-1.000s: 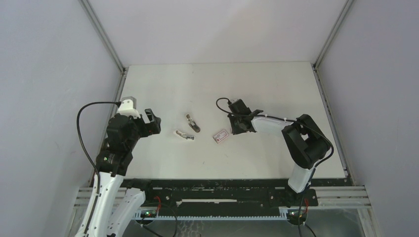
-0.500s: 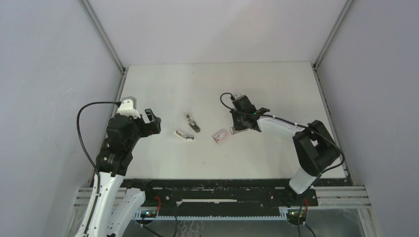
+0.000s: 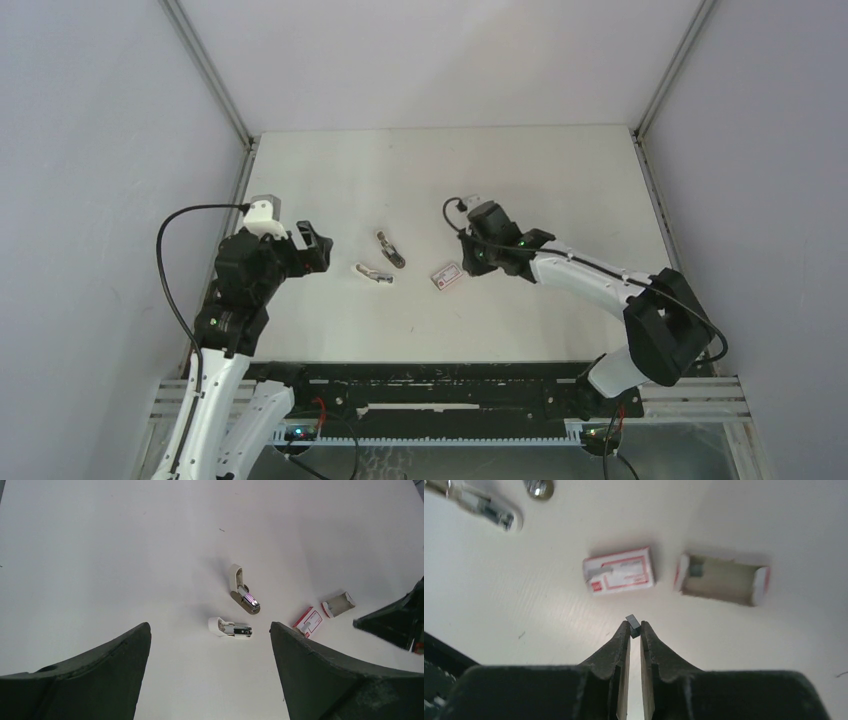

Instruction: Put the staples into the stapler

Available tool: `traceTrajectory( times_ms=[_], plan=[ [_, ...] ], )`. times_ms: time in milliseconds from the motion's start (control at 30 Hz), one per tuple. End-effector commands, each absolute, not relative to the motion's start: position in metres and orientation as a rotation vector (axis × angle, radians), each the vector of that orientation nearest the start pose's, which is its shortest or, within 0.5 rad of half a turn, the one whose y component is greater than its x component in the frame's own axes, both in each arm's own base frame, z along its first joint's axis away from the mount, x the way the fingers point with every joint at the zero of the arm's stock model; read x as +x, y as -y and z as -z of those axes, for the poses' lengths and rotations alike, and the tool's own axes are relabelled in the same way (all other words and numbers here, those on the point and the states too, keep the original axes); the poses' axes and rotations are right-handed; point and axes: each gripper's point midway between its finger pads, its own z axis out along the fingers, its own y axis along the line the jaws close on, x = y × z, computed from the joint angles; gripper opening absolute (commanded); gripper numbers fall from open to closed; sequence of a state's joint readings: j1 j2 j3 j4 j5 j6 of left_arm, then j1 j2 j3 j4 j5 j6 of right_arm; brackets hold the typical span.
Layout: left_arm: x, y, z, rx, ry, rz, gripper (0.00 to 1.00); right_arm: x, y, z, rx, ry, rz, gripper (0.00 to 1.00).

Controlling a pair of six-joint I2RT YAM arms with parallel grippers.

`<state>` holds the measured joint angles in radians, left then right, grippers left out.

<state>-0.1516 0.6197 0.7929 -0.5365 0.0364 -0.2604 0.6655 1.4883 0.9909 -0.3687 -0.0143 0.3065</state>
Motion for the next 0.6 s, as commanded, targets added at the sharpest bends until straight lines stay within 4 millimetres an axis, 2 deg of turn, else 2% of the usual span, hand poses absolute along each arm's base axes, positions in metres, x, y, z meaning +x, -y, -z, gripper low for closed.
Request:
traceTrajectory(
  times_ms=[0,133,267,433,567],
  plan=[
    [0.252,0.059,-0.256,-0.070,-1.889,0.340,0.92,0.256,-0.249,-0.082,-0.553,-2.459,-0.300,0.10],
    [0.251,0.059,-0.256,-0.070,-1.886,0.338,0.92,0.237,-0.257,-0.061,-0.598,-2.496,-0.260,0.09],
    [0.250,0.056,-0.256,-0.076,-1.884,0.326,0.92,0.227,-0.262,-0.053,-0.646,-2.494,-0.216,0.09],
    [0.249,0.056,-0.255,-0.080,-1.887,0.326,0.92,0.221,-0.260,-0.046,-0.683,-2.489,-0.115,0.10],
    [0.249,0.057,-0.254,-0.080,-1.889,0.330,0.92,0.224,-0.251,-0.042,-0.679,-2.484,0.017,0.10]
  ],
)
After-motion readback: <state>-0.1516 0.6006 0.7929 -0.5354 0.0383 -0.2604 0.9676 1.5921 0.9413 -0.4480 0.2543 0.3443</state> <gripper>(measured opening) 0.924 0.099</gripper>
